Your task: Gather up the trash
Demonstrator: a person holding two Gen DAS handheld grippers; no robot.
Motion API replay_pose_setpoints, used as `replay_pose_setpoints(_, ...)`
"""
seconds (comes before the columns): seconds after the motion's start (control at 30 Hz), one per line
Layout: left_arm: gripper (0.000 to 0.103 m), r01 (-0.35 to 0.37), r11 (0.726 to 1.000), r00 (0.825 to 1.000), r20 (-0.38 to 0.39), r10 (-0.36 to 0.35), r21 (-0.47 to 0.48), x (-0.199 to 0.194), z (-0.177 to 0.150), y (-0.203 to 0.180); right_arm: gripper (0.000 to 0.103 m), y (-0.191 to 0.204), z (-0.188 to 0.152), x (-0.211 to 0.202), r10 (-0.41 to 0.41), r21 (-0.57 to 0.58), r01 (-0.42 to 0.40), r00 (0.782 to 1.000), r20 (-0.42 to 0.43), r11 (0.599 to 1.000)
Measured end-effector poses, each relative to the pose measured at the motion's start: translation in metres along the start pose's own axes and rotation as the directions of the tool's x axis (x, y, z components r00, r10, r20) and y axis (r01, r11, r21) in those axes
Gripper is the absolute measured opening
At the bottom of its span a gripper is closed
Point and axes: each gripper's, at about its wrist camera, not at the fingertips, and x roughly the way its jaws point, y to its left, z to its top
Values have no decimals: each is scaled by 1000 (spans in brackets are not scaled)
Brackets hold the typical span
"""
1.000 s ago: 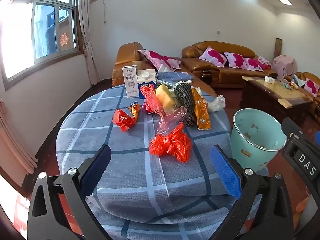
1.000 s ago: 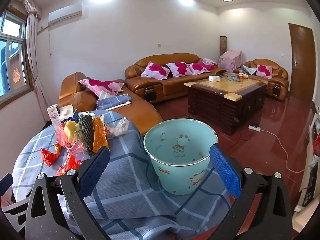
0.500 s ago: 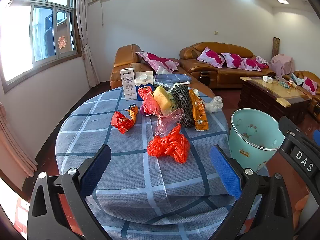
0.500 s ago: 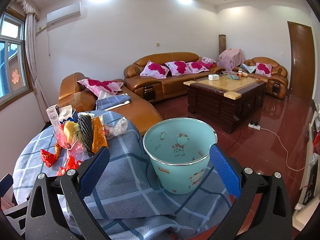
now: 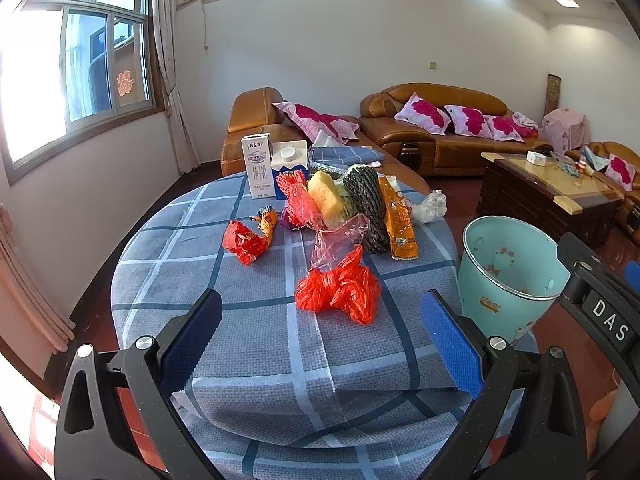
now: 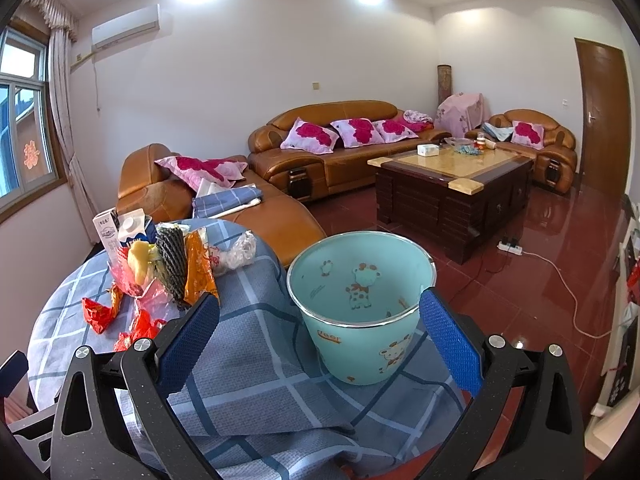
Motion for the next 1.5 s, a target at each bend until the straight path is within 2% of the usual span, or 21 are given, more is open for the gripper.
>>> replay_pose_setpoints(1.5, 97, -3, 1000, 1000, 4, 3, 5, -2, -1, -1, 98, 2, -3, 2, 2, 10, -1, 1000, -11, 1000)
